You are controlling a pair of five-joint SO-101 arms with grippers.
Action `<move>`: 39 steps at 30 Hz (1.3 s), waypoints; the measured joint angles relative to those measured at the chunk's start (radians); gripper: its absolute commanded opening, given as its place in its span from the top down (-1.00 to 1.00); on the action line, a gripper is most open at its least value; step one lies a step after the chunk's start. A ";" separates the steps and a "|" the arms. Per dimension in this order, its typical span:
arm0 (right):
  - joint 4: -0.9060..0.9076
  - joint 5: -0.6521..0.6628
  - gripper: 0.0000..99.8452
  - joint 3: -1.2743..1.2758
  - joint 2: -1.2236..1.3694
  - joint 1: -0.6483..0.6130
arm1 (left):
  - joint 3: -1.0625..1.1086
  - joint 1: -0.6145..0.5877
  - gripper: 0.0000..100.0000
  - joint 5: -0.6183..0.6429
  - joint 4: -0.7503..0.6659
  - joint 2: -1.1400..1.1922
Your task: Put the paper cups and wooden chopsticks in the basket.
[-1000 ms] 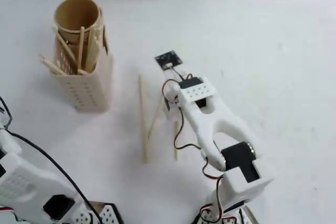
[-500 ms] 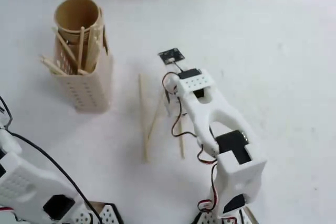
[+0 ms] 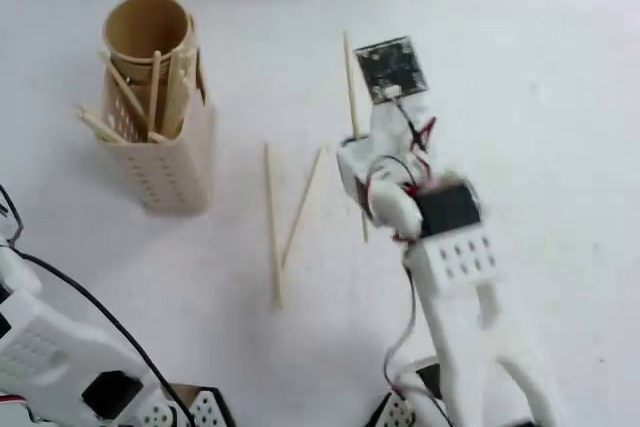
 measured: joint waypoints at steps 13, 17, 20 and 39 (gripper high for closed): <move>-0.431 -0.054 0.96 -0.157 -0.127 -0.250 | 0.000 0.002 0.69 0.000 0.000 0.000; -0.499 -0.048 0.96 -0.273 0.071 -0.316 | 0.000 0.002 0.69 0.000 0.000 0.000; -0.517 -0.041 0.96 -0.359 0.230 -0.353 | 0.000 0.002 0.69 0.000 0.000 0.000; -0.516 -0.132 0.95 -0.842 0.761 -0.416 | 0.002 0.049 0.69 0.006 0.000 0.000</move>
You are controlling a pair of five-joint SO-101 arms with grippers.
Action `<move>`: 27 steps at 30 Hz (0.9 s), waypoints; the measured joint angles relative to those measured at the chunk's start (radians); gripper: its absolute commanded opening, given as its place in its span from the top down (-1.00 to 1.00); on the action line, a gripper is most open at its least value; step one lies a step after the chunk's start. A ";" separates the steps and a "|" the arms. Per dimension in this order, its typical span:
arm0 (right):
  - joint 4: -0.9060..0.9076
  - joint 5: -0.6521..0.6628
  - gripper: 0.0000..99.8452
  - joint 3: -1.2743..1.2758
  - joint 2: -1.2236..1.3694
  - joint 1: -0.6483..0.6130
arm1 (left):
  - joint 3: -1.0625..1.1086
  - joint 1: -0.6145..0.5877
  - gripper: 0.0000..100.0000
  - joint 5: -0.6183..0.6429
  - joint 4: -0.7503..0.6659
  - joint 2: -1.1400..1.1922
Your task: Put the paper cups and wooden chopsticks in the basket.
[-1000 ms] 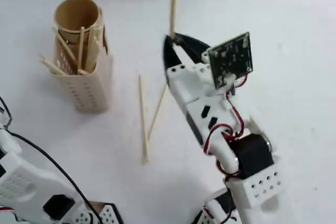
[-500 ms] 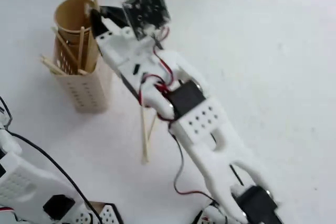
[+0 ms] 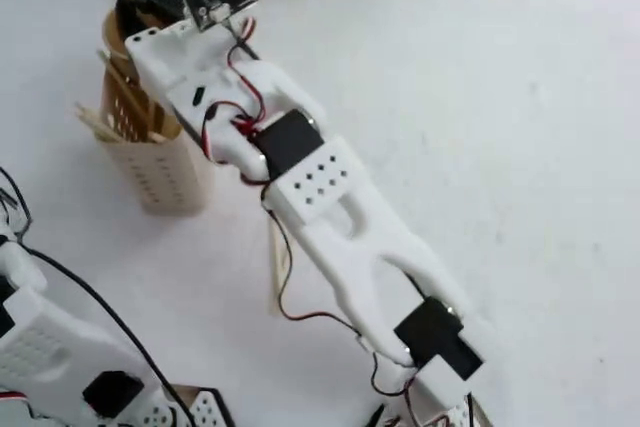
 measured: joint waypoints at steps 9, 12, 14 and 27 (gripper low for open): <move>0.115 -0.009 0.60 -0.003 0.006 -0.011 | 0.000 0.005 0.69 0.000 0.000 0.000; 0.140 -0.009 0.60 -0.003 0.006 -0.020 | 0.000 0.006 0.69 0.000 0.000 0.000; 0.141 -0.009 0.60 -0.003 0.006 -0.018 | 0.000 0.006 0.69 0.000 0.000 0.000; 0.816 0.166 0.78 -0.160 -0.209 0.069 | 0.000 0.006 0.69 0.000 0.000 0.000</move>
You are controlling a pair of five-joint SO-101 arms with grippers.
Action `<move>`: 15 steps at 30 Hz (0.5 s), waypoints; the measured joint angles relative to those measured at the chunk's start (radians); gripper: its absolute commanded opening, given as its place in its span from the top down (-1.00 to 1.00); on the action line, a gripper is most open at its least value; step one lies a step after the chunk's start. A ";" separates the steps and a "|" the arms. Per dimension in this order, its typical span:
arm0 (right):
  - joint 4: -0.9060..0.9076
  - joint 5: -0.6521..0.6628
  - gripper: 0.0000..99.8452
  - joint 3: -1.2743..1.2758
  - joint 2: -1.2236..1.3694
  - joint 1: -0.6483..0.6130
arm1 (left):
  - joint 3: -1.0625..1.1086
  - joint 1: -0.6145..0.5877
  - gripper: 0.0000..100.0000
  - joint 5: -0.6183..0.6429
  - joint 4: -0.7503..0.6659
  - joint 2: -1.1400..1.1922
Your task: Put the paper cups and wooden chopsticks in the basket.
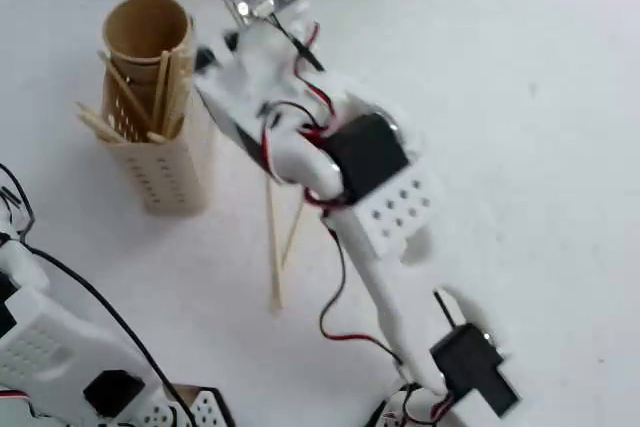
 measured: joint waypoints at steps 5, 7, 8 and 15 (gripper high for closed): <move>0.342 0.031 0.72 0.009 -0.003 0.032 | 0.000 0.000 0.69 0.000 0.000 0.000; 0.377 0.031 0.70 0.063 0.018 0.037 | 0.009 0.000 0.69 0.000 0.000 0.000; 0.377 0.031 0.69 0.100 0.032 0.037 | 0.014 0.000 0.69 0.000 0.000 0.000; 0.118 -0.055 0.69 0.471 0.055 0.055 | 0.020 0.000 0.69 0.000 0.000 0.000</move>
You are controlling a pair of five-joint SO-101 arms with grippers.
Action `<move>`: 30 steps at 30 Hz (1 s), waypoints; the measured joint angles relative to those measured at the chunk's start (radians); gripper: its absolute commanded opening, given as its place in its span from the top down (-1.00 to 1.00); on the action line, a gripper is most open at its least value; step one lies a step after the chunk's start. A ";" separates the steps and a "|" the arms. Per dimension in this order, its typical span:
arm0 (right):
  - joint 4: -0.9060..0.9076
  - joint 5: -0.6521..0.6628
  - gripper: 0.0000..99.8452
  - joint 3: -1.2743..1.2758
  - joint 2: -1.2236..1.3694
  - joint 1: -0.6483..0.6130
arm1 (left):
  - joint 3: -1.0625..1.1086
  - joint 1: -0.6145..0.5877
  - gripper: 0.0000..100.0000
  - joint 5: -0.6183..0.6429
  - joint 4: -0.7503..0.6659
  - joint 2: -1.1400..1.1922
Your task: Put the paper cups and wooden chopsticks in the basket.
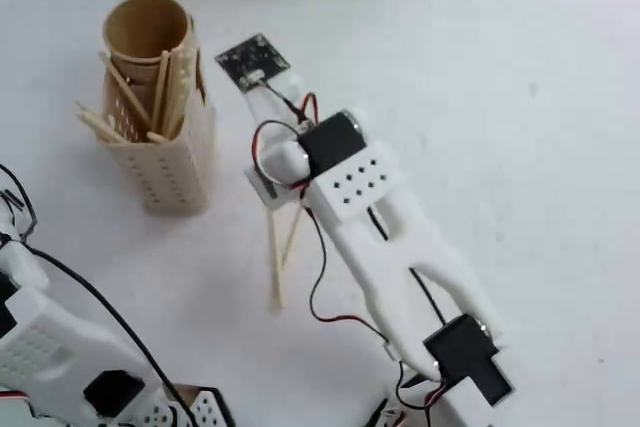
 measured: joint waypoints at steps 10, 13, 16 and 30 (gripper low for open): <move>-0.391 -0.021 0.69 0.411 0.006 0.031 | 0.000 0.000 0.69 0.000 0.000 0.000; -0.474 -0.021 0.69 0.483 0.006 0.043 | 0.000 0.000 0.69 0.000 0.000 0.000; -0.520 -0.021 0.69 0.517 0.006 0.038 | 0.000 0.000 0.69 0.000 0.000 0.000; -0.509 -0.023 0.77 0.387 0.322 0.040 | 0.000 0.000 0.69 0.000 0.000 0.000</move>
